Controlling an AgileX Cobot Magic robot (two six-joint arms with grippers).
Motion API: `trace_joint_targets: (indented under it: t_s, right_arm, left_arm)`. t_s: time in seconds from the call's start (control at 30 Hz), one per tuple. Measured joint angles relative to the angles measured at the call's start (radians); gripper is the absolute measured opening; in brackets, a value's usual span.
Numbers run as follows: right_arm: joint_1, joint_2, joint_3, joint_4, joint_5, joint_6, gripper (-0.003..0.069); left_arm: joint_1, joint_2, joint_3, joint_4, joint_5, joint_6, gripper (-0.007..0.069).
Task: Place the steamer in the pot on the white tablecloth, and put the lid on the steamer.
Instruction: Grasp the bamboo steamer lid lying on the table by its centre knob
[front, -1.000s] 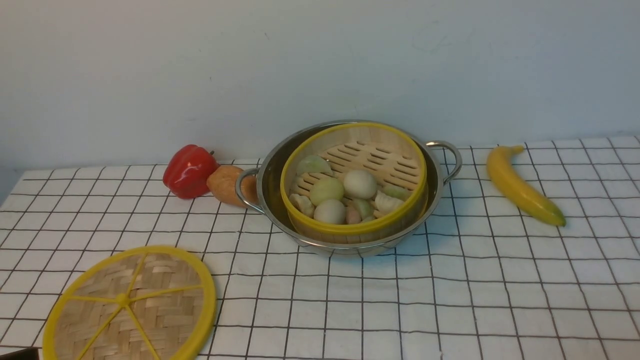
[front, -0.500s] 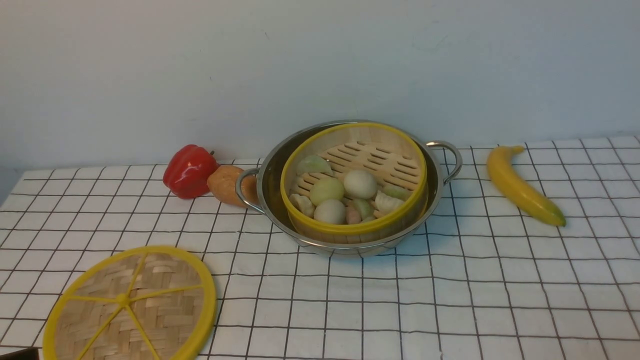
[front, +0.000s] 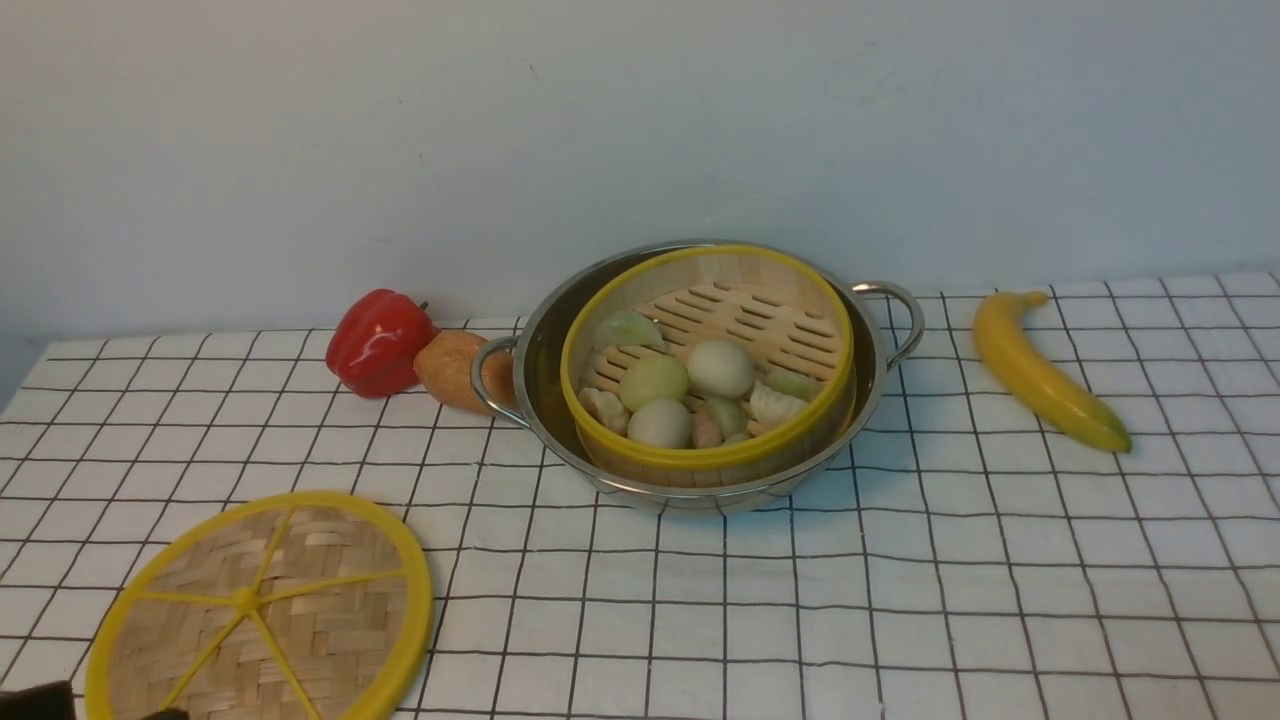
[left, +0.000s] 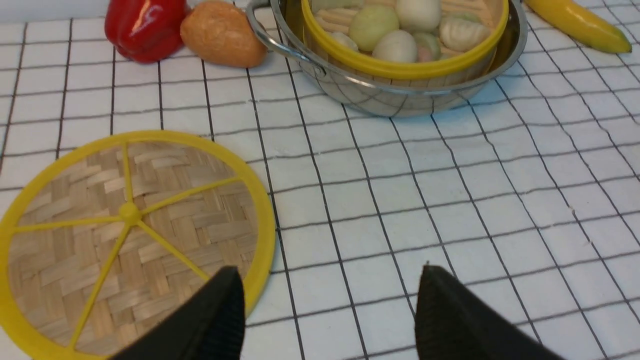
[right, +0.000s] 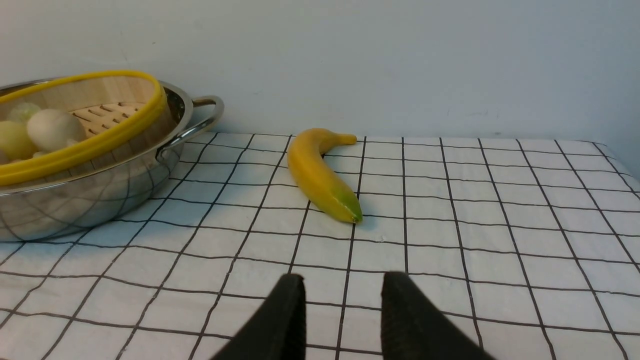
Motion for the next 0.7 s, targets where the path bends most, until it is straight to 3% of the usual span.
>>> trace_joint_targets:
  t_s: [0.3,0.47,0.7]
  right_arm:
    - [0.000,0.000,0.000,0.000,0.000,0.001,0.0240]
    - [0.000,0.000,0.000,0.000,0.000,0.001,0.0240]
    - [0.000,0.000,0.001,0.002,0.000,0.001,0.0240]
  left_arm:
    - [0.000,0.000,0.000,0.002,-0.065,0.027,0.0432]
    - [0.000,0.010,0.000,0.008,-0.002,0.031,0.0432]
    - [-0.001,0.136,-0.001,0.053,0.036,0.123,0.0432]
